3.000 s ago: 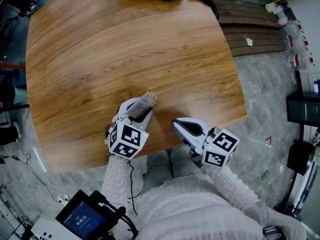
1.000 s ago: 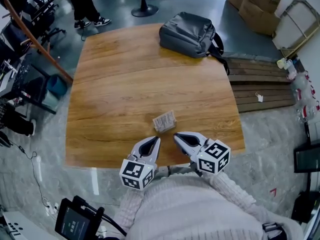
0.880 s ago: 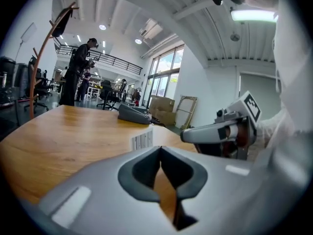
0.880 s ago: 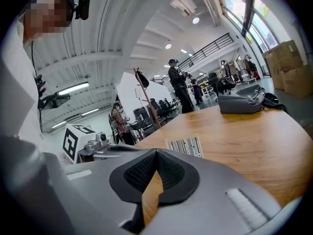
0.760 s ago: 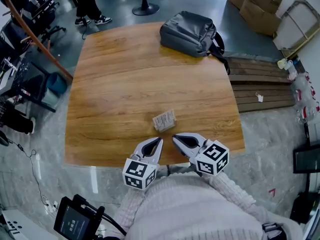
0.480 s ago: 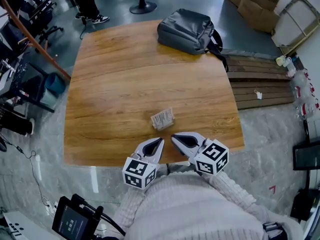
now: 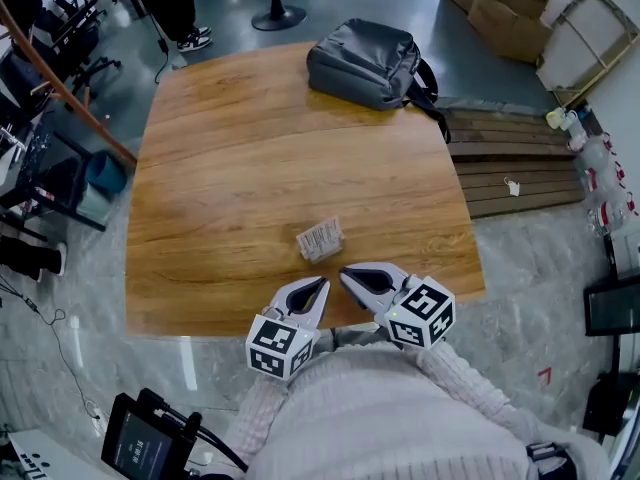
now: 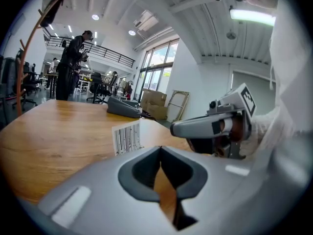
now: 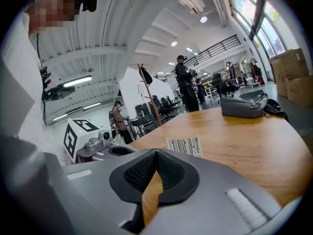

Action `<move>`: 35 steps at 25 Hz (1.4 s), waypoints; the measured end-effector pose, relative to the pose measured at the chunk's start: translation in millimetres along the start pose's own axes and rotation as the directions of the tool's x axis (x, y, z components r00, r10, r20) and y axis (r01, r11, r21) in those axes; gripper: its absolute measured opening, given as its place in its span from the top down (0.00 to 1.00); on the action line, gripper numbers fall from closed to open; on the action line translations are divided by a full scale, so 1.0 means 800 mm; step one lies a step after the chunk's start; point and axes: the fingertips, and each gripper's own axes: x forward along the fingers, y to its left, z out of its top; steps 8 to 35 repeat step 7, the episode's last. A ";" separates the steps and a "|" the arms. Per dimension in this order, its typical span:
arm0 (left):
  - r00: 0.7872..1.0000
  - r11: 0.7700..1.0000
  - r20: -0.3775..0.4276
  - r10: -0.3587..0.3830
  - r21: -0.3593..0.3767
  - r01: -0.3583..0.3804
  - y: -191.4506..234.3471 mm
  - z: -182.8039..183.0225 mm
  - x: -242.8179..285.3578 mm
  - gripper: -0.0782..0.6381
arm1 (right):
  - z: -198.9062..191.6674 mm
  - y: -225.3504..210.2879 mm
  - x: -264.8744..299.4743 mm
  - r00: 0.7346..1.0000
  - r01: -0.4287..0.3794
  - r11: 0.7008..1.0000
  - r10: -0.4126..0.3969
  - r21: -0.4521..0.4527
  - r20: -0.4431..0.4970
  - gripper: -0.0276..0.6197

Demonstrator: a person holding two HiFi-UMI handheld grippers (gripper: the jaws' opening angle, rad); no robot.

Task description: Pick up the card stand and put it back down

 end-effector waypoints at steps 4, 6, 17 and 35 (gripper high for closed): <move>1.000 1.000 -0.004 -0.008 0.008 0.008 -0.002 0.000 -0.001 0.88 | 0.001 0.001 0.001 1.000 -0.007 1.000 0.007 0.004 0.000 0.96; 1.000 1.000 -0.008 -0.010 0.011 0.010 -0.003 0.000 -0.001 0.88 | 0.000 0.002 0.001 1.000 -0.012 1.000 0.012 0.005 -0.005 0.96; 1.000 1.000 -0.009 -0.011 0.012 0.011 -0.003 0.000 -0.001 0.88 | 0.000 0.003 0.002 1.000 -0.014 1.000 0.014 0.006 -0.007 0.96; 1.000 1.000 -0.009 -0.011 0.012 0.011 -0.003 0.000 -0.001 0.88 | 0.000 0.003 0.002 1.000 -0.014 1.000 0.014 0.006 -0.007 0.96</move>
